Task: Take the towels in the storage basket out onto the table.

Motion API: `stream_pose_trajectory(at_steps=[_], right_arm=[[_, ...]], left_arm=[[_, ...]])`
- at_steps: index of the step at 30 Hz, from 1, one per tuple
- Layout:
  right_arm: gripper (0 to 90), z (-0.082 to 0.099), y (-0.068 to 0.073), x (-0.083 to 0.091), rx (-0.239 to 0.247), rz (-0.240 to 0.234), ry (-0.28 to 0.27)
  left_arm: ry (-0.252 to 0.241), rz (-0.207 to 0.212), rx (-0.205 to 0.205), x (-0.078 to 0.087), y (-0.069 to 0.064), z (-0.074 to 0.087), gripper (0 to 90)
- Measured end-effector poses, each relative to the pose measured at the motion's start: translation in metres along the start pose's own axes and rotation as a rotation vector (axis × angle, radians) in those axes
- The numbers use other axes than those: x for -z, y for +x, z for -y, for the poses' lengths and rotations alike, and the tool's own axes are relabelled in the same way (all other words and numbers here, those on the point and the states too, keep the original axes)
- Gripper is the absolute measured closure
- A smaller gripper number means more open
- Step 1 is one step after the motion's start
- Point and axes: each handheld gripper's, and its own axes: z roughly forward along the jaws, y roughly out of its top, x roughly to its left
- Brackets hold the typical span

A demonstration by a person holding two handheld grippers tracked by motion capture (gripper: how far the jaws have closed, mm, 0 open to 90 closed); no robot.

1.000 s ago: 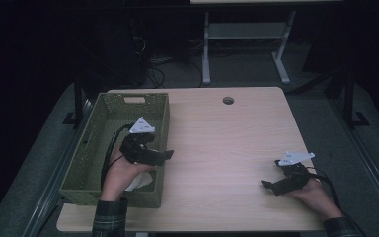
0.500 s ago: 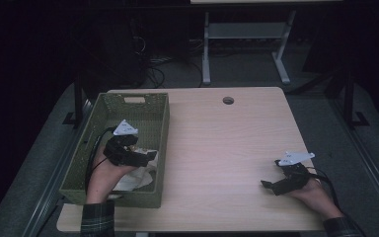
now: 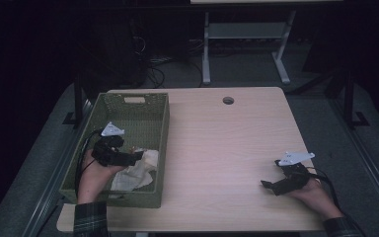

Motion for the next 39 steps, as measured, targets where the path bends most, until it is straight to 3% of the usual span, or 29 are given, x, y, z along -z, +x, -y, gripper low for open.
stream_pose_trajectory(at_steps=[10,18,29,33,39], right_arm=[[1.1,0.0,0.0,0.0,0.0,0.0,0.0],[1.1,0.0,0.0,0.0,-0.001,0.0,0.0],[1.1,0.0,0.0,0.0,0.0,0.0,0.0],[1.1,0.0,0.0,0.0,0.0,0.0,0.0],[1.1,0.0,0.0,0.0,0.0,0.0,0.0]], left_arm=[[0.085,-0.009,0.017,-0.024,0.01,0.01,14.4],[0.156,-0.013,0.005,-0.042,0.008,0.014,14.4],[0.31,-0.006,-0.028,-0.061,0.003,0.018,14.3],[0.355,-0.01,-0.019,-0.066,0.003,0.02,14.2],[0.46,0.011,-0.041,-0.076,0.002,0.023,14.3]])
